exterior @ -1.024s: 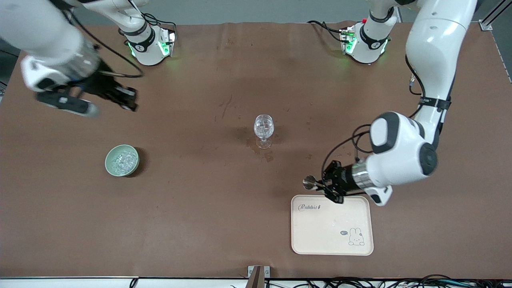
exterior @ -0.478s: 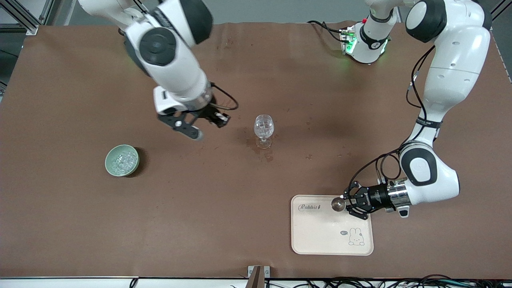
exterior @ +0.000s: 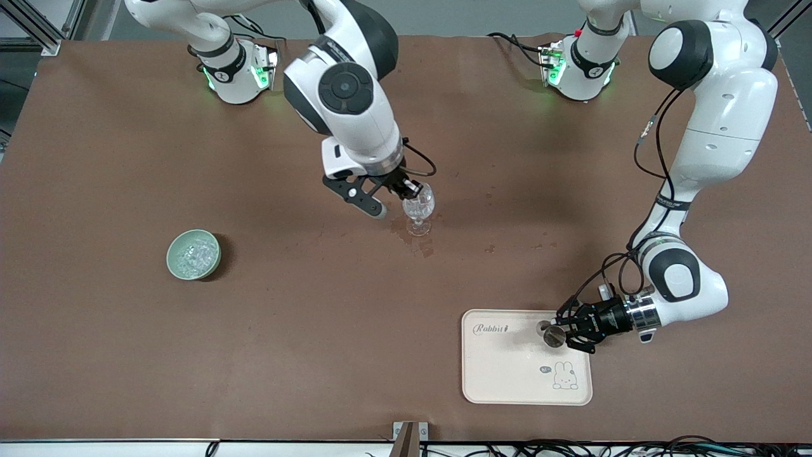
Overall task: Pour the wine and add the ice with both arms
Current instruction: 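Drop the cube into the glass while the left gripper sets down the jigger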
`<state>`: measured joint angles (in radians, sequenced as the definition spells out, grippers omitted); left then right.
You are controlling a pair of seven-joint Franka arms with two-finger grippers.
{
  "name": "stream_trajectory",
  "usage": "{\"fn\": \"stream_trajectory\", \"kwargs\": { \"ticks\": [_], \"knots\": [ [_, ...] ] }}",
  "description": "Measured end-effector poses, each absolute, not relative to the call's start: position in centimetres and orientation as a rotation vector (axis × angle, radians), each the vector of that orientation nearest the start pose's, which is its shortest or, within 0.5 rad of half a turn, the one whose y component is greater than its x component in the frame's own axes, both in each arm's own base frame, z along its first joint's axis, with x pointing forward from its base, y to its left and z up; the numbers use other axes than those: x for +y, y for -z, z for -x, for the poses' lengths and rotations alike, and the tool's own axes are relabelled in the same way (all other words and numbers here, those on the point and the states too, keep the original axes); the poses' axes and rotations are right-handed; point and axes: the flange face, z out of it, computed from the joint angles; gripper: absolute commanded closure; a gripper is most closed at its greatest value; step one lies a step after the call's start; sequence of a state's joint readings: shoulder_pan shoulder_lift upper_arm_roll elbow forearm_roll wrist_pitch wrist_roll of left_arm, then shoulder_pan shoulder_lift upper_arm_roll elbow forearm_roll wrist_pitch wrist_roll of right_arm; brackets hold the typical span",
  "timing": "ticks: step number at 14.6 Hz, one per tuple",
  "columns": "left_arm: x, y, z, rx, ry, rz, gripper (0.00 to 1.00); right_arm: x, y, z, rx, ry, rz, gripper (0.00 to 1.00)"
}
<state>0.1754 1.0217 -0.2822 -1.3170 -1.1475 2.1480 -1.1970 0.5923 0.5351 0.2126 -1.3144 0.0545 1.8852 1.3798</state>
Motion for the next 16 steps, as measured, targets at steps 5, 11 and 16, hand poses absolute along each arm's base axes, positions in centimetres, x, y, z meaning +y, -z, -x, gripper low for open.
{"fn": "stream_trajectory", "kwargs": {
  "ticks": [5, 11, 16],
  "knots": [
    [-6.9, -13.2, -73.5, 1.82, 1.001, -1.125, 0.7, 51.3, -40.4, -50.7, 0.915, -0.239, 2.907, 0.99],
    [-6.7, -13.2, -73.6, 1.806, 0.987, -1.138, 0.28, 52.0, -40.2, -50.0, 0.893, -0.249, 2.908, 0.98],
    [-6.1, -13.6, -73.9, 1.782, 0.945, -1.206, 0.0, 52.3, -38.6, -50.3, 0.9, -0.26, 2.908, 0.97]
  ]
}}
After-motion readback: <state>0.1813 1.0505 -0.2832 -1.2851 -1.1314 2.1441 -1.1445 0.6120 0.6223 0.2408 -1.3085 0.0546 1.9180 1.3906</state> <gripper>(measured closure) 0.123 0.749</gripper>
